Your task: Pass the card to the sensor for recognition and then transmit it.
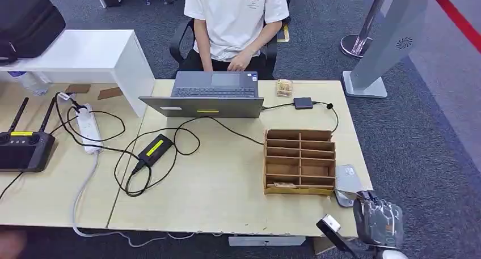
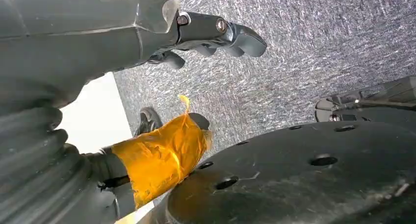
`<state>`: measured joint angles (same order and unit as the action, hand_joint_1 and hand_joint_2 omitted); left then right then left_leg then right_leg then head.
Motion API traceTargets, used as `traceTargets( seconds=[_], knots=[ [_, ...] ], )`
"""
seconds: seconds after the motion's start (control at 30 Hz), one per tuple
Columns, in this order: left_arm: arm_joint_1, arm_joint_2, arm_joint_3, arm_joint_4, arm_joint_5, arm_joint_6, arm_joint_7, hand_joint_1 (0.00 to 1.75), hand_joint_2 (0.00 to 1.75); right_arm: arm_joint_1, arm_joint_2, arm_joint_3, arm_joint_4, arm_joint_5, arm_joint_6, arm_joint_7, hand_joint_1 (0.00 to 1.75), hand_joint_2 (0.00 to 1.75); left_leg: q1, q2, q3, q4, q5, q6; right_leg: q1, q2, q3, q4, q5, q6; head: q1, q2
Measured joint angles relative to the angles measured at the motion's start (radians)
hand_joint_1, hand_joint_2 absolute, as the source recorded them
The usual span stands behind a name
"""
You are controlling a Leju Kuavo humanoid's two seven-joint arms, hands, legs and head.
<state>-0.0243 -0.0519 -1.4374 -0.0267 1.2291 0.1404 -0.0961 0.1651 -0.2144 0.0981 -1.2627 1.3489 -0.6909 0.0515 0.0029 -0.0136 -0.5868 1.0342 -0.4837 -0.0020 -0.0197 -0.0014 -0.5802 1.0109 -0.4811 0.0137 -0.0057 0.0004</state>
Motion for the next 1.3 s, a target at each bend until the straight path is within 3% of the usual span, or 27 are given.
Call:
traceTargets(
  seconds=[0.43,0.9,1.07,1.2,1.3],
  knots=[
    [0.0,0.0,0.0,0.0,0.001,0.0,0.0,0.0,1.75,0.006,0.006,-0.053,0.023,0.0,-0.008,-0.014,1.75,1.75,0.0,0.0,0.0,0.0,0.0,0.0,0.0,0.0,0.0,0.0,0.0,0.0,0.0,0.0],
    [0.0,0.001,0.0,0.0,-0.002,0.0,-0.003,0.0,1.75,0.008,0.011,-0.058,-0.005,-0.004,-0.005,-0.013,1.75,1.75,0.0,0.0,0.0,0.0,0.0,0.0,0.0,0.0,0.001,0.0,0.0,0.0,0.0,0.0],
    [0.0,0.003,0.0,0.0,-0.011,-0.002,-0.003,0.0,1.75,-0.028,-0.019,-0.059,-0.085,-0.05,0.019,-0.03,1.75,1.75,0.0,0.001,0.0,0.0,0.0,0.0,0.0,0.0,0.001,0.001,0.001,0.0,0.0,0.0],
    [-0.006,0.011,0.0,0.0,-0.016,-0.002,0.001,0.0,1.75,-0.157,-0.076,-0.06,-0.146,-0.114,0.097,-0.064,1.75,1.75,0.0,0.007,0.002,0.0,0.0,0.0,0.0,0.007,0.0,0.001,0.003,-0.002,0.0,0.0],
    [-0.009,0.013,0.0,0.0,-0.01,-0.001,-0.001,0.0,1.75,-0.213,-0.097,-0.06,-0.171,-0.124,0.112,-0.07,1.75,1.75,0.0,0.004,0.002,0.0,0.001,0.0,0.0,0.005,0.001,0.001,0.002,-0.002,0.0,0.0]
  ],
)
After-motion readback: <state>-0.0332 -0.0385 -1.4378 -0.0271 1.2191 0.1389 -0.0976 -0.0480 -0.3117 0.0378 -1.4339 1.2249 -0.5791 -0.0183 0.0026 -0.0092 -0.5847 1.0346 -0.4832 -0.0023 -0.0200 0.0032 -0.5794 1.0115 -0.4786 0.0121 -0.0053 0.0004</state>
